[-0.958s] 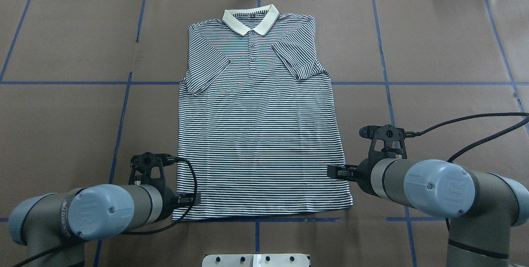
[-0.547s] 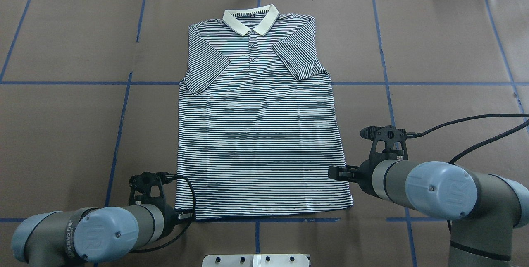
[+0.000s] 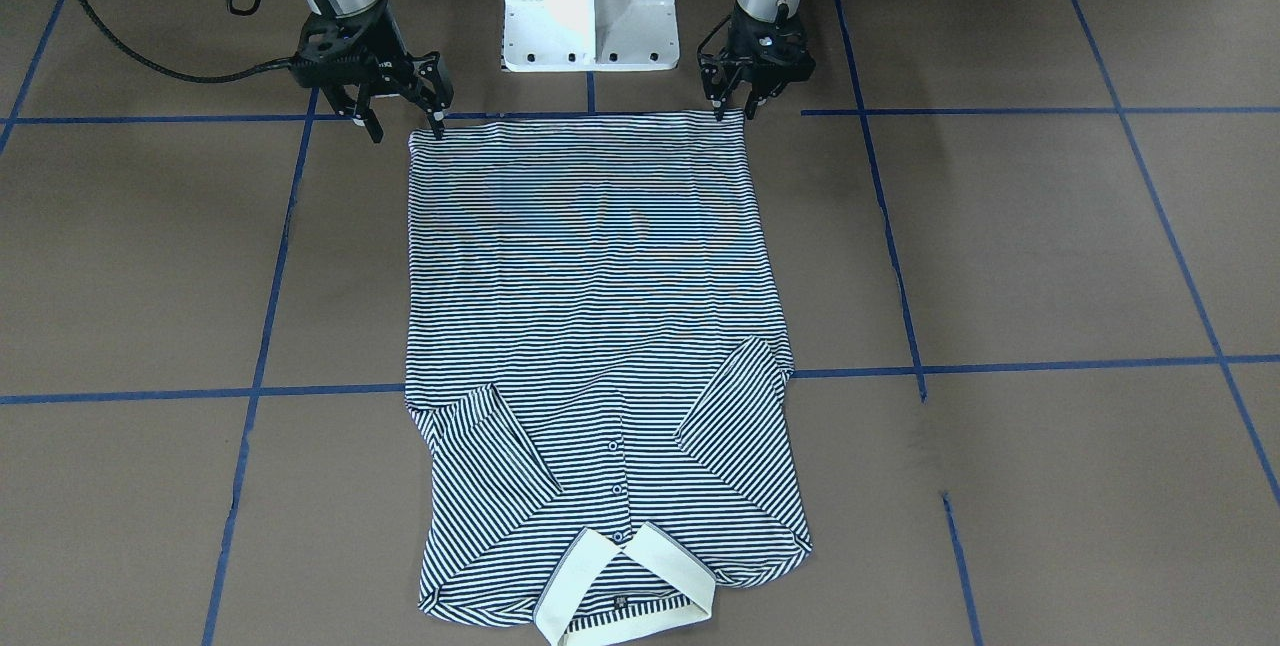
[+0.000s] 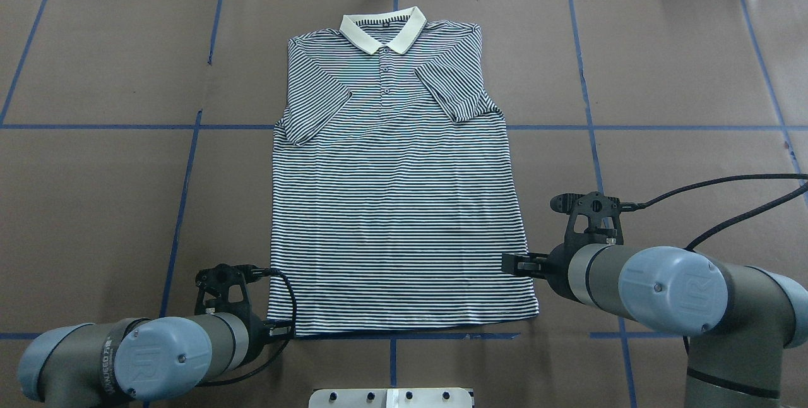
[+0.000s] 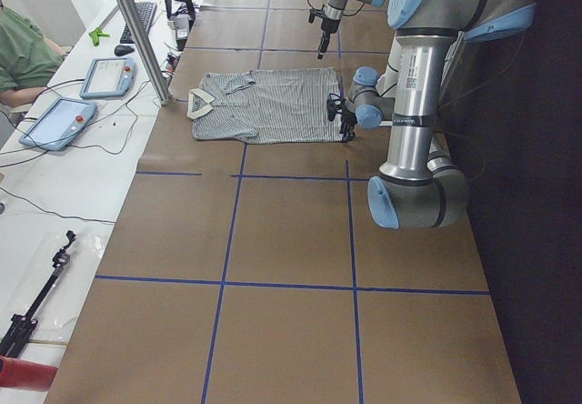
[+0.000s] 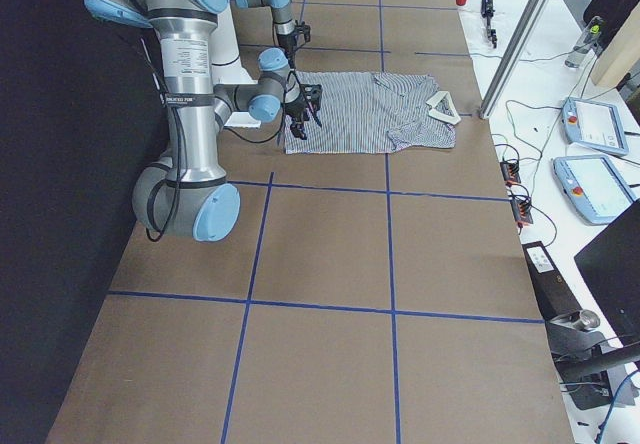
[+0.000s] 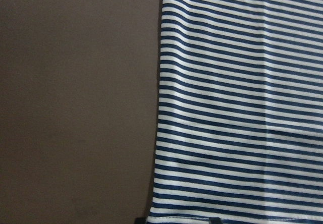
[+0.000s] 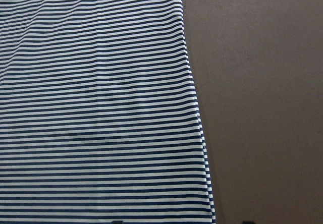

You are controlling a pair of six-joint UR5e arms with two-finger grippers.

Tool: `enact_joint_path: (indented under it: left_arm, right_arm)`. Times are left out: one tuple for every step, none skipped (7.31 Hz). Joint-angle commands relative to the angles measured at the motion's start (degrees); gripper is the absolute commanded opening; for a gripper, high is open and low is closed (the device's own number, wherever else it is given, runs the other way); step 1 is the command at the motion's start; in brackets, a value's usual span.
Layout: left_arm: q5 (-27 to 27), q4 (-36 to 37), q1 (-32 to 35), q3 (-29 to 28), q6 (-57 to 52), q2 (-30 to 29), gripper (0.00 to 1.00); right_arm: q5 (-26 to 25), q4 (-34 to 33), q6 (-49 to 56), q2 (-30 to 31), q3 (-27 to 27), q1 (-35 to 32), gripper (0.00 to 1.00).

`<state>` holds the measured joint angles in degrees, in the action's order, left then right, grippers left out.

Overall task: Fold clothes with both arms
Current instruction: 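Grasp the hem corners with both grippers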

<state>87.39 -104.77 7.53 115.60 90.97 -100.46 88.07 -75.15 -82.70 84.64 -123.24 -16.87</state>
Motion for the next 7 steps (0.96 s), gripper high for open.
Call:
enact_joint_path:
  left_arm:
    - [0.15, 0.00, -0.15, -0.29, -0.01, -0.09, 0.38]
    - [0.33, 0.00, -0.15, -0.29, -0.01, -0.09, 0.08]
    - [0.33, -0.09, -0.15, -0.12, -0.09, -0.09, 0.00]
    - [0.33, -0.09, -0.06, 0.06, -0.09, -0.18, 0.00]
    - [0.33, 0.00, -0.06, 0.50, -0.09, -0.27, 0.00]
    - [0.33, 0.00, -0.06, 0.68, -0.09, -0.61, 0.00]
    - [0.33, 0.00, -0.06, 0.50, -0.18, -0.79, 0.00]
  right_arm:
    - [0.00, 0.00, 0.00, 0.00, 0.02, 0.00, 0.83]
    - [0.00, 0.00, 0.00, 0.00, 0.10, 0.00, 0.83]
    - [0.00, 0.00, 0.00, 0.00, 0.10, 0.00, 0.84]
    - [0.00, 0.00, 0.00, 0.00, 0.10, 0.00, 0.83]
    - [-2.00, 0.00, -0.17, 0.00, 0.28, 1.22, 0.76]
    - [-5.68, -0.18, -3.14, -0.09, 0.71, 4.01, 0.65]
    - [-6.84, -0.18, -4.64, 0.00, 2.11, 5.35, 0.67]
